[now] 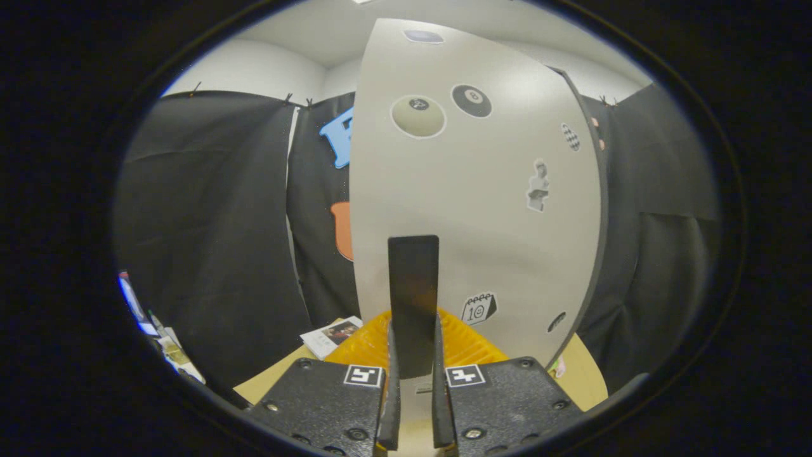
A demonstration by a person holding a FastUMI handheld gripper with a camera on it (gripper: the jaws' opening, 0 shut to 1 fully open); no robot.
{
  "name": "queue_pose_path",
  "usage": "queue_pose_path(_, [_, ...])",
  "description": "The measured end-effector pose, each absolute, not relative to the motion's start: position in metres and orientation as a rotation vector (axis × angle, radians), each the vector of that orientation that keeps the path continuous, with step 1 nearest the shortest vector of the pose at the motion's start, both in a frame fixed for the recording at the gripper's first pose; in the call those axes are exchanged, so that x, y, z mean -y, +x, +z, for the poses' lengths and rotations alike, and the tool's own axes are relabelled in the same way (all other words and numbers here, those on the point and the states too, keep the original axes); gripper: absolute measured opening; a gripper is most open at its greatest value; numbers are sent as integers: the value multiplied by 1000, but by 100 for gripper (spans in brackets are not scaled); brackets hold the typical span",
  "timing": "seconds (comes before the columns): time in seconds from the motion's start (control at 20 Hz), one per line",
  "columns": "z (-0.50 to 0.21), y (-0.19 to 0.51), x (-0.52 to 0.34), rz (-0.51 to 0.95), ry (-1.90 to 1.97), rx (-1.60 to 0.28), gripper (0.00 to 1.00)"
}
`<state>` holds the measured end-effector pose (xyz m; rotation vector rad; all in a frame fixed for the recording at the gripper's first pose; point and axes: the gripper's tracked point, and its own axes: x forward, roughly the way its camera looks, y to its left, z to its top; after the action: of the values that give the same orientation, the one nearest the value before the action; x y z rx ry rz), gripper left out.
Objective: Open the shoe cabinet door, grab the shoes and put them into the shoe cabinet, then close the shoe cabinet door.
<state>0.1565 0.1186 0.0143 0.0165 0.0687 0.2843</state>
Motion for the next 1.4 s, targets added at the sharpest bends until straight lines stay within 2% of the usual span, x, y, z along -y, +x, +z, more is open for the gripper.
queue_pose_path(0.65, [3, 67, -2, 117, 73, -51, 18])
queue_pose_path(1.1, [1, 37, 83, 119, 103, -67, 8])
queue_pose_path(1.4, [-3, 37, 138, 40, 96, -72, 4])
